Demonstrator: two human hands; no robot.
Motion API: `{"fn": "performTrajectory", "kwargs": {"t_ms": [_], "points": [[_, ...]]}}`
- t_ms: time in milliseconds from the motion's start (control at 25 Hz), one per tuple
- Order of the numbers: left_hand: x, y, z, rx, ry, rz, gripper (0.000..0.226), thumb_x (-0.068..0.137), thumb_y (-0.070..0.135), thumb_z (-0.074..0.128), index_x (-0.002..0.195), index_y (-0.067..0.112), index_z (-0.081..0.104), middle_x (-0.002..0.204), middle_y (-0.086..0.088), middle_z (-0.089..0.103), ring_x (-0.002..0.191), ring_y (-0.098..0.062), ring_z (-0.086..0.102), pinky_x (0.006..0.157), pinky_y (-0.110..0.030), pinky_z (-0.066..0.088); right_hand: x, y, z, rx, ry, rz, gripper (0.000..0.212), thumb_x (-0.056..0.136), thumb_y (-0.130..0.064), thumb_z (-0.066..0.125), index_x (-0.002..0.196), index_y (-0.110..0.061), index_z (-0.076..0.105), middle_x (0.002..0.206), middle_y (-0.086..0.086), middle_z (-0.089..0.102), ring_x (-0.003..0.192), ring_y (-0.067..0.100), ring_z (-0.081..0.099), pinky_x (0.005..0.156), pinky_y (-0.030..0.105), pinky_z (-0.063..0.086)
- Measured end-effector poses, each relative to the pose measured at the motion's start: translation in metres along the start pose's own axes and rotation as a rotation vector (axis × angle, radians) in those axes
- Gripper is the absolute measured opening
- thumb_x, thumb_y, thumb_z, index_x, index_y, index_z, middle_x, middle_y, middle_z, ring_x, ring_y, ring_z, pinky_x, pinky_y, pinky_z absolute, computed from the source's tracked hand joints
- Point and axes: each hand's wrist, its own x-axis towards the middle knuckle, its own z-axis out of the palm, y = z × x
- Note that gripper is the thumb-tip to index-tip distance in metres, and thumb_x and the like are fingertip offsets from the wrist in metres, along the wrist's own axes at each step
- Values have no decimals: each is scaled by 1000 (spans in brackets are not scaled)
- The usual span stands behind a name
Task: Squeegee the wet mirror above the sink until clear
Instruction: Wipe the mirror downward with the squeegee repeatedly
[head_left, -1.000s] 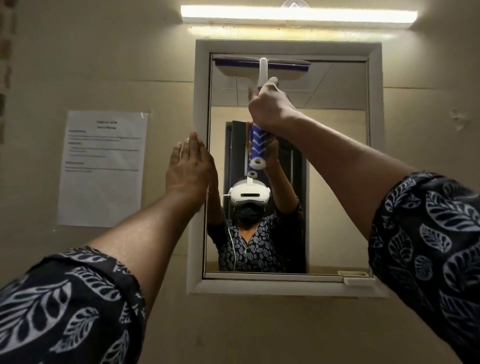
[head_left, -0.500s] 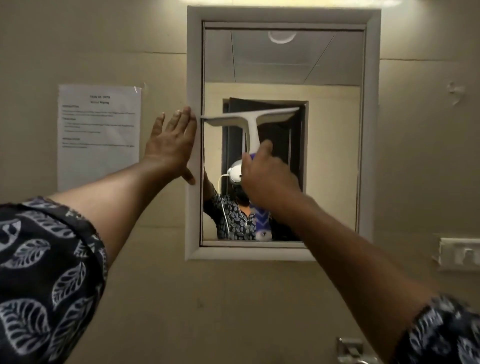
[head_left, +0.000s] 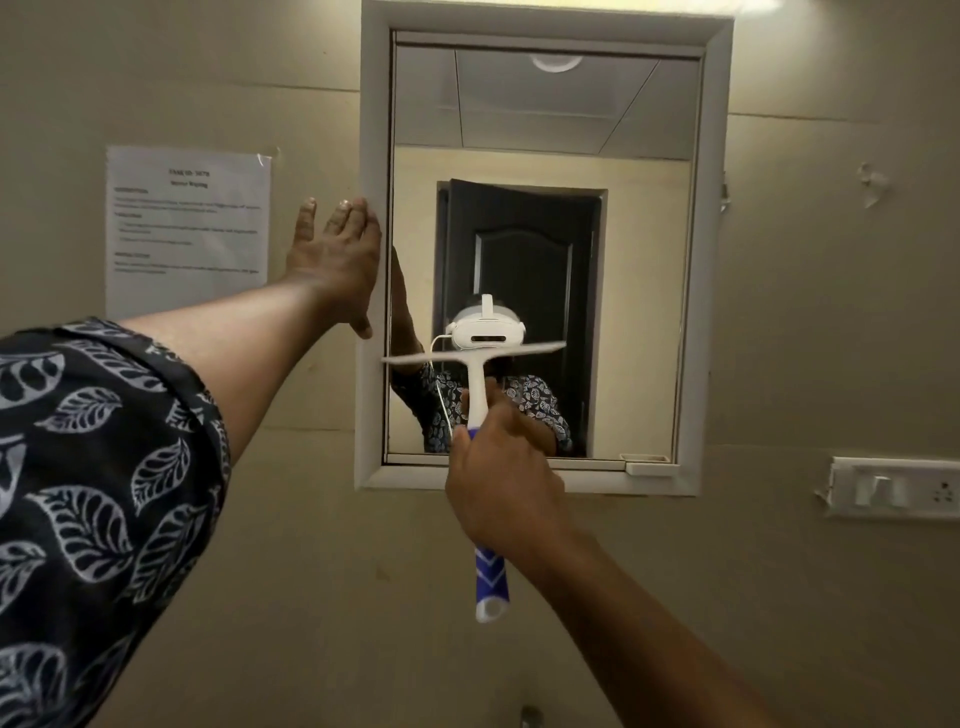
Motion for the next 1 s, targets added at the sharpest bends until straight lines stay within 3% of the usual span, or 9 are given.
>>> {"fn": "performTrajectory", "kwargs": {"t_ms": [80, 160, 320, 440, 560, 640, 800, 880, 1000], "points": [[-1, 2, -2, -1, -11, -7, 130, 65, 42, 81, 151, 6, -9, 159, -12, -11, 147, -26, -10, 115, -48, -10, -24, 10, 15, -26, -48, 13, 35, 96, -42, 31, 122, -18, 26, 82, -3, 51, 65, 10, 51, 54, 26, 43], [-2, 5, -2, -6, -15, -21, 130, 65, 43, 81, 151, 5, -9, 159, -12, -11, 147, -26, -10, 115, -48, -10, -46, 23, 31, -43, -99, 48, 37, 96, -43, 29, 121, -16, 28, 90, 0, 58, 72, 16, 56, 63, 35, 49], [-2, 10, 1, -8, -4, -45, 134, 63, 46, 82, 150, 3, -11, 159, -13, -10, 147, -27, -9, 116, -48, -7, -69, 32, 49, -43, -204, 118, 42, 96, -43, 26, 126, -13, 24, 101, 4, 61, 81, 21, 56, 66, 32, 39], [-2, 13, 4, -4, 8, -52, 139, 60, 45, 84, 149, 2, -13, 158, -14, -12, 147, -28, -10, 116, -48, -7, -64, 28, 37, 49, -200, 122, 30, 96, -44, 27, 111, -18, 30, 90, 0, 58, 79, 21, 56, 65, 32, 38], [-3, 14, 12, 14, 7, -69, 143, 58, 44, 85, 148, 2, -18, 157, -15, -16, 146, -29, -13, 116, -47, -8, -47, 22, 5, 180, -59, 5, 27, 95, -46, 30, 100, -21, 37, 71, -7, 50, 60, 8, 50, 54, 26, 39], [-1, 14, 16, 25, 8, -75, 144, 58, 44, 85, 147, 1, -20, 157, -16, -18, 146, -29, -15, 116, -45, -8, -14, 17, -31, 244, 104, -98, 28, 93, -47, 32, 99, -21, 42, 70, -2, 55, 55, 5, 54, 45, 20, 42], [0, 15, 17, 20, 19, -70, 143, 58, 42, 85, 147, 1, -20, 157, -16, -18, 146, -30, -15, 117, -44, -8, 88, -11, -115, 250, 327, -209, 19, 97, -39, 36, 88, -22, 42, 75, 5, 60, 57, 21, 60, 50, 36, 53], [0, 17, 17, 14, 19, -79, 141, 60, 37, 85, 147, 1, -20, 157, -16, -19, 145, -30, -16, 117, -43, -8, 135, -26, -149, 169, 426, -198, 23, 97, -38, 36, 98, -17, 44, 77, 2, 56, 61, 16, 57, 52, 29, 48], [1, 18, 17, 13, 11, -93, 141, 60, 35, 86, 147, 1, -21, 156, -17, -20, 145, -30, -17, 118, -43, -9, 180, -39, -176, 66, 496, -156, 38, 97, -39, 35, 116, -8, 45, 90, 6, 54, 75, 20, 57, 63, 33, 48]]}}
